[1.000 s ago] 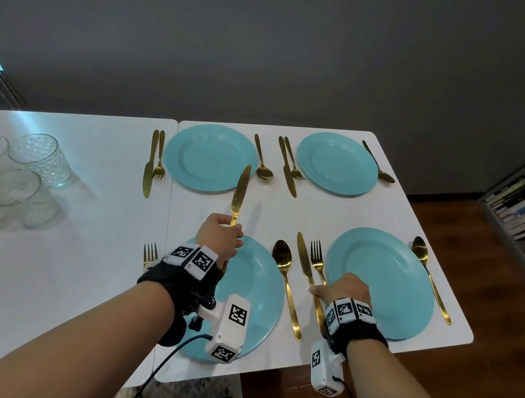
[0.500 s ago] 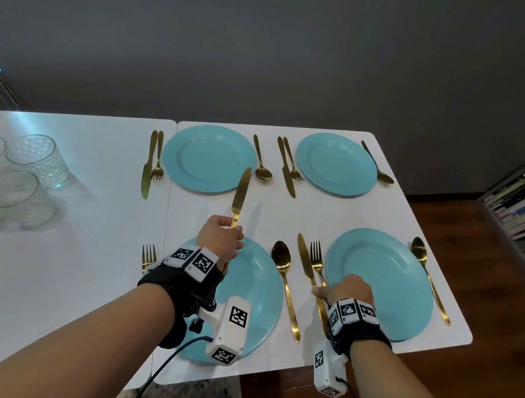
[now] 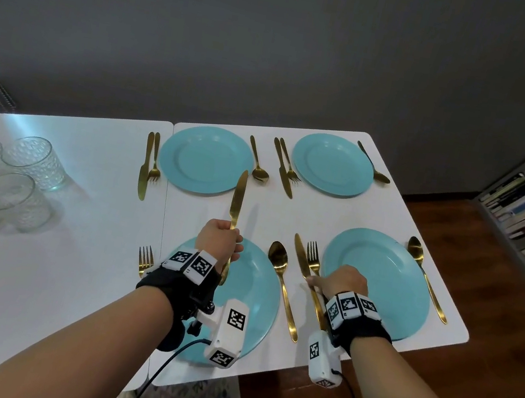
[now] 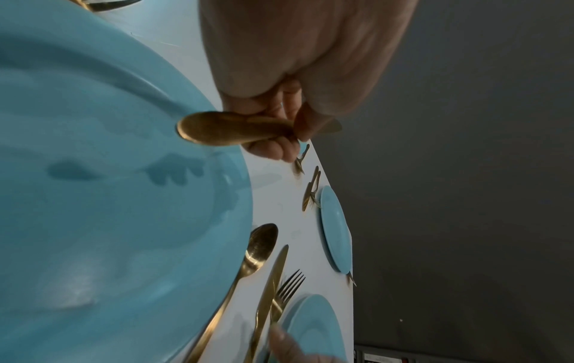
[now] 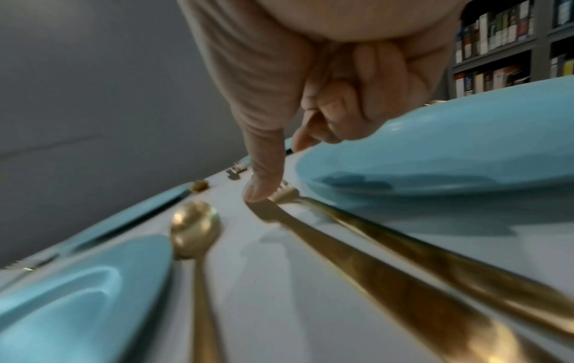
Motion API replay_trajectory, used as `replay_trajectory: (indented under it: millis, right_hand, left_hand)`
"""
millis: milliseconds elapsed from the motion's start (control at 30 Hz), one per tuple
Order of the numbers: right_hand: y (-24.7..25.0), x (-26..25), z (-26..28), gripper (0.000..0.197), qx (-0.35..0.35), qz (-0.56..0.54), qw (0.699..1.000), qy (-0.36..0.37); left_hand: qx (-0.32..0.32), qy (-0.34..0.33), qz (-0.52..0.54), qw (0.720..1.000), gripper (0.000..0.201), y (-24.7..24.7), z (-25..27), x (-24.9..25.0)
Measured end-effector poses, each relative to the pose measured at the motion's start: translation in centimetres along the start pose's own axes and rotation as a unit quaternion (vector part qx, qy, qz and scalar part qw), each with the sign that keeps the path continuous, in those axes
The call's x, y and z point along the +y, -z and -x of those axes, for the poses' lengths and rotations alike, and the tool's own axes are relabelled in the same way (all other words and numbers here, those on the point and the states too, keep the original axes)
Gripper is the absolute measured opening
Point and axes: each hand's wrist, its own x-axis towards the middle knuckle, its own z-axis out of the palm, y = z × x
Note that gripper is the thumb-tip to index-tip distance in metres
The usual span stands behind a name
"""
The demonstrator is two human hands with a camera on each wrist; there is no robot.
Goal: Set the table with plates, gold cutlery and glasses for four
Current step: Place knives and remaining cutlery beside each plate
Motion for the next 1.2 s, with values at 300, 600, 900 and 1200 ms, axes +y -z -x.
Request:
replay_trajectory:
  millis: [300,600,900,1200]
  right_hand:
    - [-0.9,-6.9,6.4,0.027,-0.147,-0.188,0.953,0.189]
    - [-4.8,-13.2,11.3,0.019,-0.197,-0.238,0.932,0.188]
    - [-11.5,-17.4,16.0,0.017,-0.205,-0.249,0.936,0.141]
    - [-16.6,-16.3,19.0,0.006,-0.157,-0.124,0.977,0.068]
  left_hand:
    - [-0.06,0.068,0.017,0.996,0.016,1.5,1.0,-0.1]
    - [-0.124,0.082,-0.006,0.989,0.017,8.6,0.4,0.3]
    - [-0.144,0.071,-0.033,0.986,0.011,18.1,-1.3,-1.4]
    - [-0.089,0.095,-0.074,0.989,0.033,24.3,-2.5,-3.6]
